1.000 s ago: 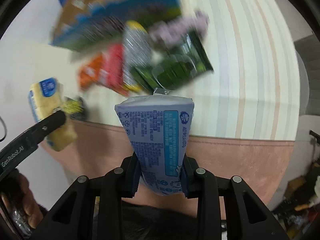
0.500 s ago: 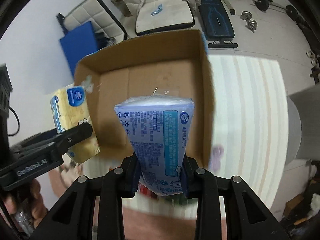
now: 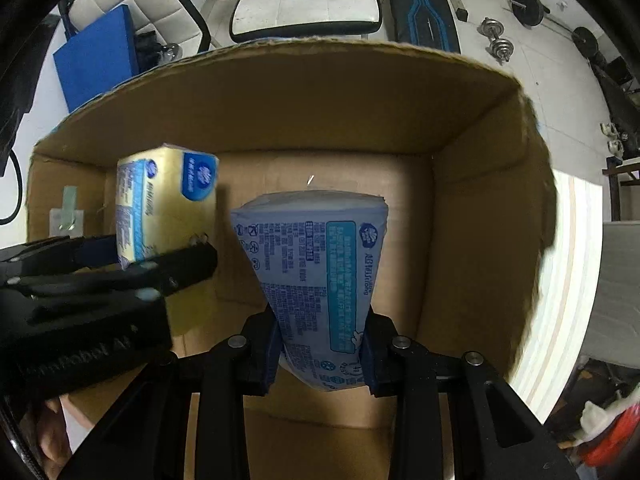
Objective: Organize soft objects
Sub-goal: 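Carry both milk packs into the box and open both tools, then grasp the orange snack bag with the left tool while the right tool grasps the green Meeyeo bag, then lower both bags into the box beside the milk packs and release, then grasp the black shoe shine wipes with the left tool while the right tool grasps the red snack bag, then place both packs into the box in front of the milk packs and release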
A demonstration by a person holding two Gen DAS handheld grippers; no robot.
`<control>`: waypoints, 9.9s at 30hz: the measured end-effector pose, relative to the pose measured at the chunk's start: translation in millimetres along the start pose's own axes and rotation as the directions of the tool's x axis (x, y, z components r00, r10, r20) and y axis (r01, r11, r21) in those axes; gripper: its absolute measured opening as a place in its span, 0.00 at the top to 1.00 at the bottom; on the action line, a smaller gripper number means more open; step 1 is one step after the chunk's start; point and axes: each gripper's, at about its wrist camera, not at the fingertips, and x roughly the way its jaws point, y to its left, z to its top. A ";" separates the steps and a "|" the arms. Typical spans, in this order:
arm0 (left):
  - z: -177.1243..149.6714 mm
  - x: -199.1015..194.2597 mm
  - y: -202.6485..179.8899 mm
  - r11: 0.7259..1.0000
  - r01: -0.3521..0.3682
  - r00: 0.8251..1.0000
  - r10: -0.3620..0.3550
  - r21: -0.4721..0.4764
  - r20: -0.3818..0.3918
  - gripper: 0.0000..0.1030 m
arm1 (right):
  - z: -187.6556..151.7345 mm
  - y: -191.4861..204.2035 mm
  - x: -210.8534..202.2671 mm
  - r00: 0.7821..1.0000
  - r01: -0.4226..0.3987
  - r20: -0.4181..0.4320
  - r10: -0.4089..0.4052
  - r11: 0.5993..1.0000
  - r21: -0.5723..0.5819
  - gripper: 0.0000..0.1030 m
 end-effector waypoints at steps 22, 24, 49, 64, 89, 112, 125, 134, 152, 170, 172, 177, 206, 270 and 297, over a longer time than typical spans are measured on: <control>-70.6 -78.6 9.7 0.981 -0.194 0.957 0.185 0.019 0.224 0.02 | -7.2 24.9 -23.0 0.997 0.064 0.051 -0.063 0.998 -0.015 0.00; -87.5 -92.5 10.1 0.983 -0.186 0.950 0.178 0.007 0.258 0.02 | -18.6 27.4 -33.1 0.997 0.048 0.067 -0.047 0.999 -0.011 0.00; -264.8 51.2 28.5 0.784 -0.447 0.892 0.427 0.430 0.148 0.05 | -251.2 -83.5 63.8 0.957 -0.272 0.039 0.286 0.849 0.453 0.10; -243.2 99.9 30.1 0.867 -0.292 0.940 0.337 0.404 -0.045 0.52 | -245.7 -82.7 107.5 0.919 -0.356 0.043 0.392 0.779 0.517 0.63; -322.3 98.8 16.9 0.979 -0.195 0.980 0.192 -0.053 -0.062 0.57 | -316.5 -62.7 103.9 0.978 0.025 -0.208 0.019 0.978 0.205 0.67; -173.8 -124.5 17.1 0.992 -0.070 0.953 0.097 -0.103 0.286 0.57 | -155.8 7.7 -105.9 0.989 -0.127 0.080 0.128 0.992 -0.012 0.67; -41.8 -25.8 58.4 0.970 -0.213 0.974 0.220 -0.115 0.050 0.57 | -40.7 19.7 23.1 0.987 -0.020 -0.156 0.030 0.997 0.068 0.67; -16.5 13.9 48.5 0.973 -0.212 0.977 0.213 -0.090 -0.001 0.56 | -32.5 32.3 64.7 0.972 0.049 -0.229 -0.045 0.999 0.014 0.67; -24.2 -13.2 63.3 0.984 -0.160 0.987 0.161 -0.083 0.005 0.10 | -28.5 27.6 63.5 0.971 0.029 -0.236 -0.022 0.999 0.029 0.26; -118.8 -116.5 10.7 0.978 -0.208 0.942 0.198 0.008 0.269 0.09 | -64.8 30.3 -41.0 1.000 0.023 0.007 -0.023 1.000 0.020 0.00; -131.4 -125.3 8.2 0.980 -0.198 0.939 0.187 0.007 0.287 0.09 | -73.6 28.6 -58.2 0.999 -0.009 0.039 0.008 1.000 0.019 0.00; -175.4 -153.2 10.2 0.988 -0.150 0.924 0.157 -0.048 0.349 0.09 | -98.2 41.7 -80.6 0.992 -0.074 0.098 0.074 0.997 0.000 0.00; -375.4 93.3 183.8 0.572 0.101 0.984 -0.180 -0.814 -0.005 0.10 | -182.3 89.2 101.5 0.976 -0.111 -0.174 0.128 0.988 0.107 0.13; -147.5 -68.4 32.6 0.998 -0.053 0.995 0.056 -0.040 0.080 0.60 | -83.9 67.1 -54.6 0.974 -0.227 -0.002 0.228 0.969 -0.099 0.53; -102.2 -13.0 20.9 0.992 -0.120 0.992 0.118 -0.034 -0.054 0.09 | -33.8 60.9 21.9 0.993 -0.067 -0.097 0.064 0.997 -0.036 0.24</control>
